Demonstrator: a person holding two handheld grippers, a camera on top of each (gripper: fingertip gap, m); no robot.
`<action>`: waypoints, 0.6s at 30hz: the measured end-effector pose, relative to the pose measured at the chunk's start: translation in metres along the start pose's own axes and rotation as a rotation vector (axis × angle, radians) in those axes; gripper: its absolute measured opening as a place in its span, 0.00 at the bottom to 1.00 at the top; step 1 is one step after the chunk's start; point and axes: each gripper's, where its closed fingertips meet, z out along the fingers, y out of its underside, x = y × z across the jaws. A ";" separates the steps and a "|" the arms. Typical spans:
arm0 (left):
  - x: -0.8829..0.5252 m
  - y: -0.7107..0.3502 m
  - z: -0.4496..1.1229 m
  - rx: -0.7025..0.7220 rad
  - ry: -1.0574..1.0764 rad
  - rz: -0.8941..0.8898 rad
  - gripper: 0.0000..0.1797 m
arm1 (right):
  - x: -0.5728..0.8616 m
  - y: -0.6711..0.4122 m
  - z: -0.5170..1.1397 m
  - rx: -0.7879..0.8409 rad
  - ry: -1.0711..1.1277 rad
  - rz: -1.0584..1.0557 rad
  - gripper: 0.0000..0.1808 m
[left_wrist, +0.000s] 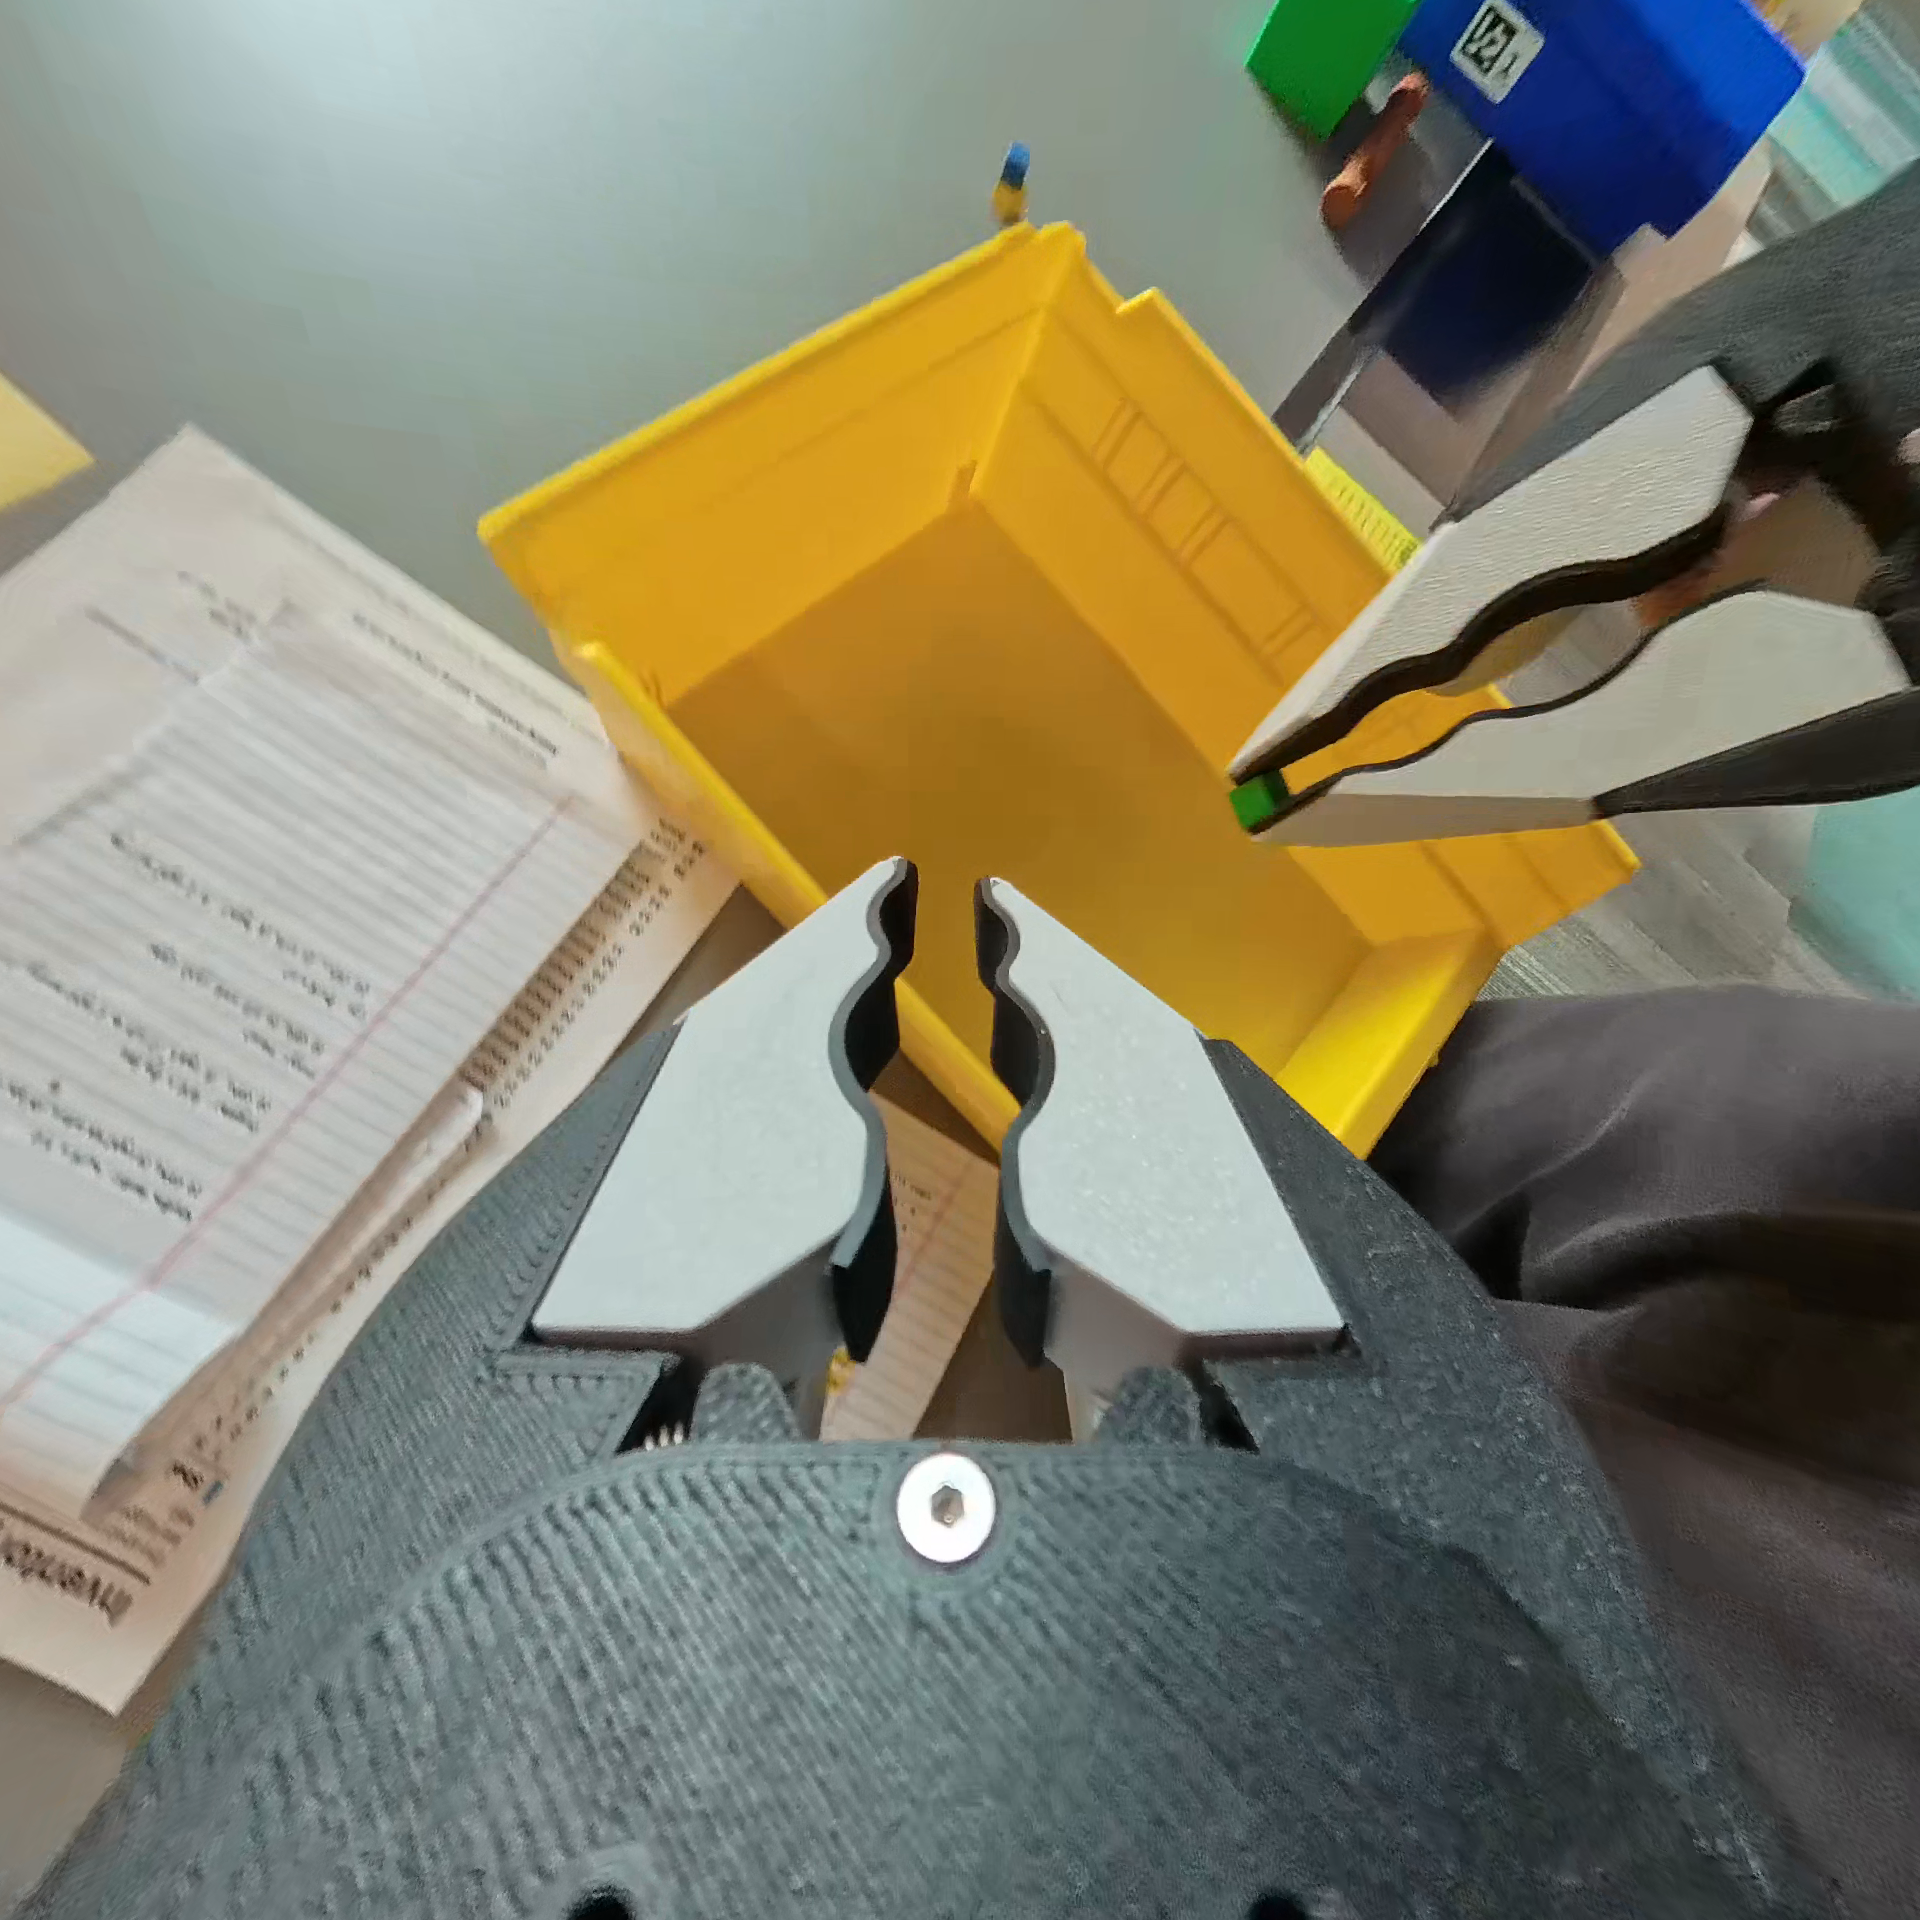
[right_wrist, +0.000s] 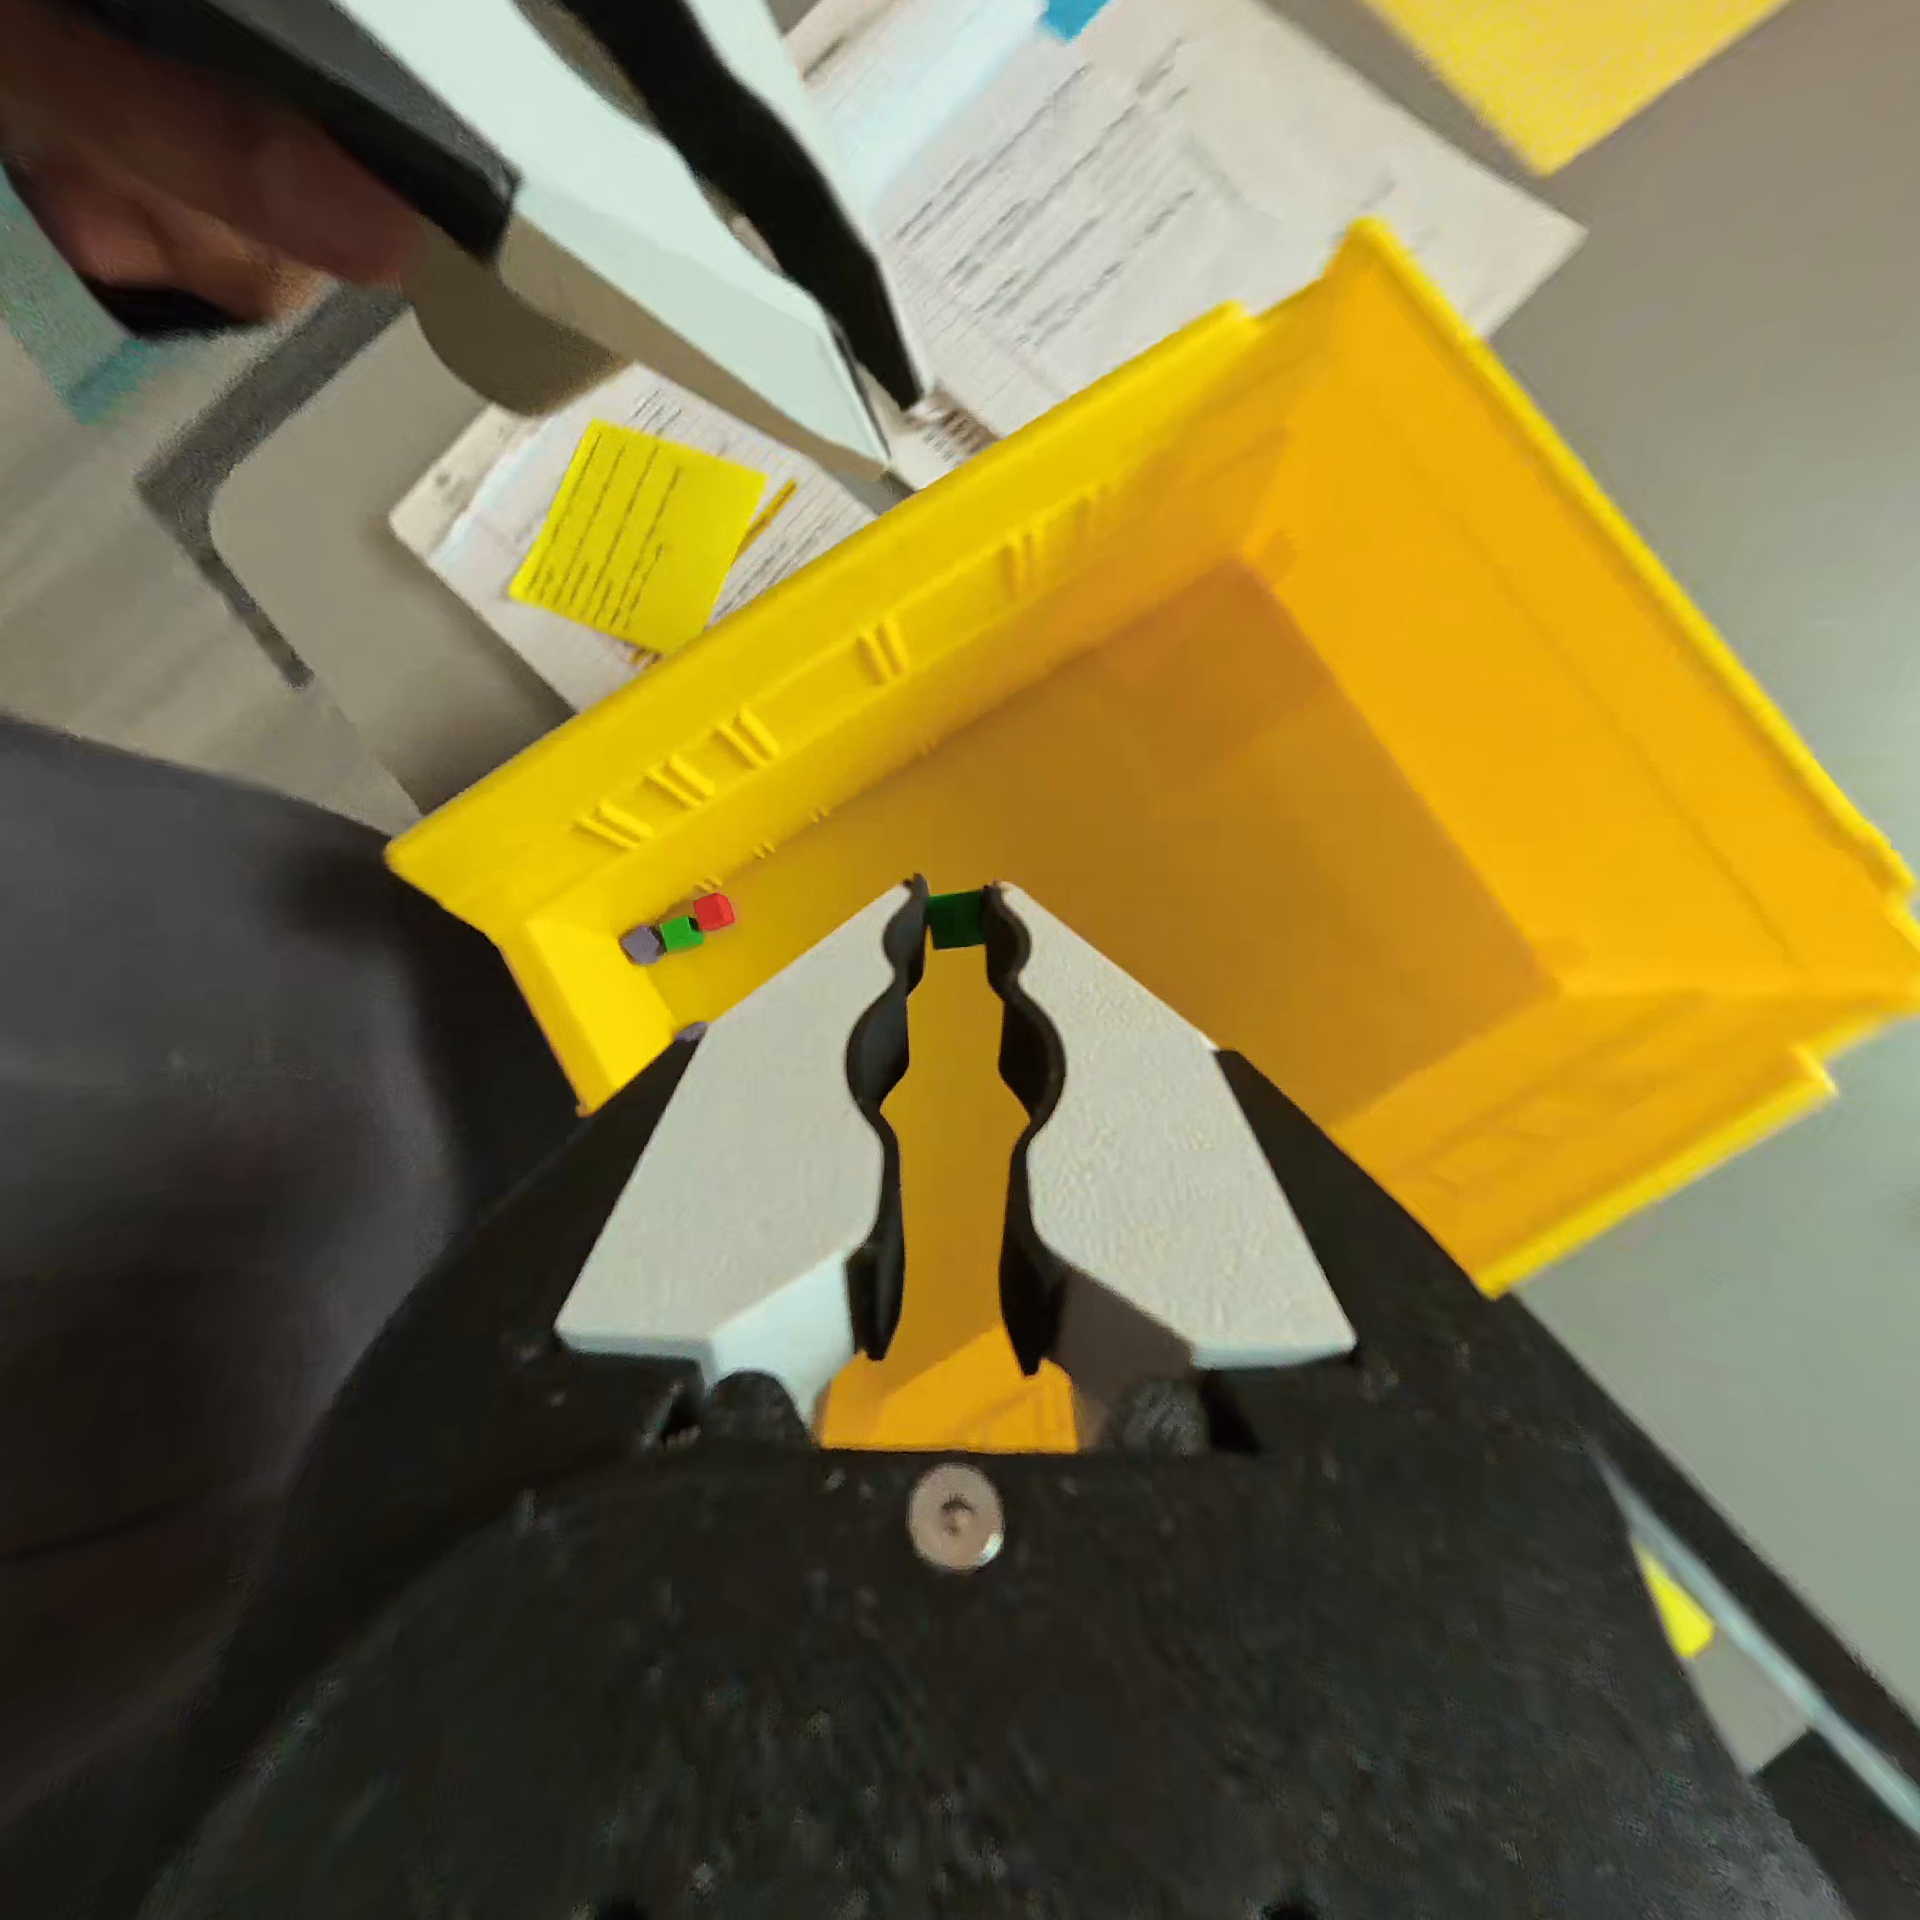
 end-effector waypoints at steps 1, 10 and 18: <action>0.003 -0.007 0.003 0.008 0.009 0.014 0.04 | 0.004 0.000 -0.012 0.027 0.030 0.058 0.05; 0.030 -0.039 0.023 0.020 0.077 0.143 0.05 | 0.034 -0.004 -0.075 0.257 0.165 0.350 0.05; 0.065 -0.050 0.033 0.044 0.174 0.058 0.05 | 0.060 -0.003 -0.106 0.384 0.181 0.509 0.05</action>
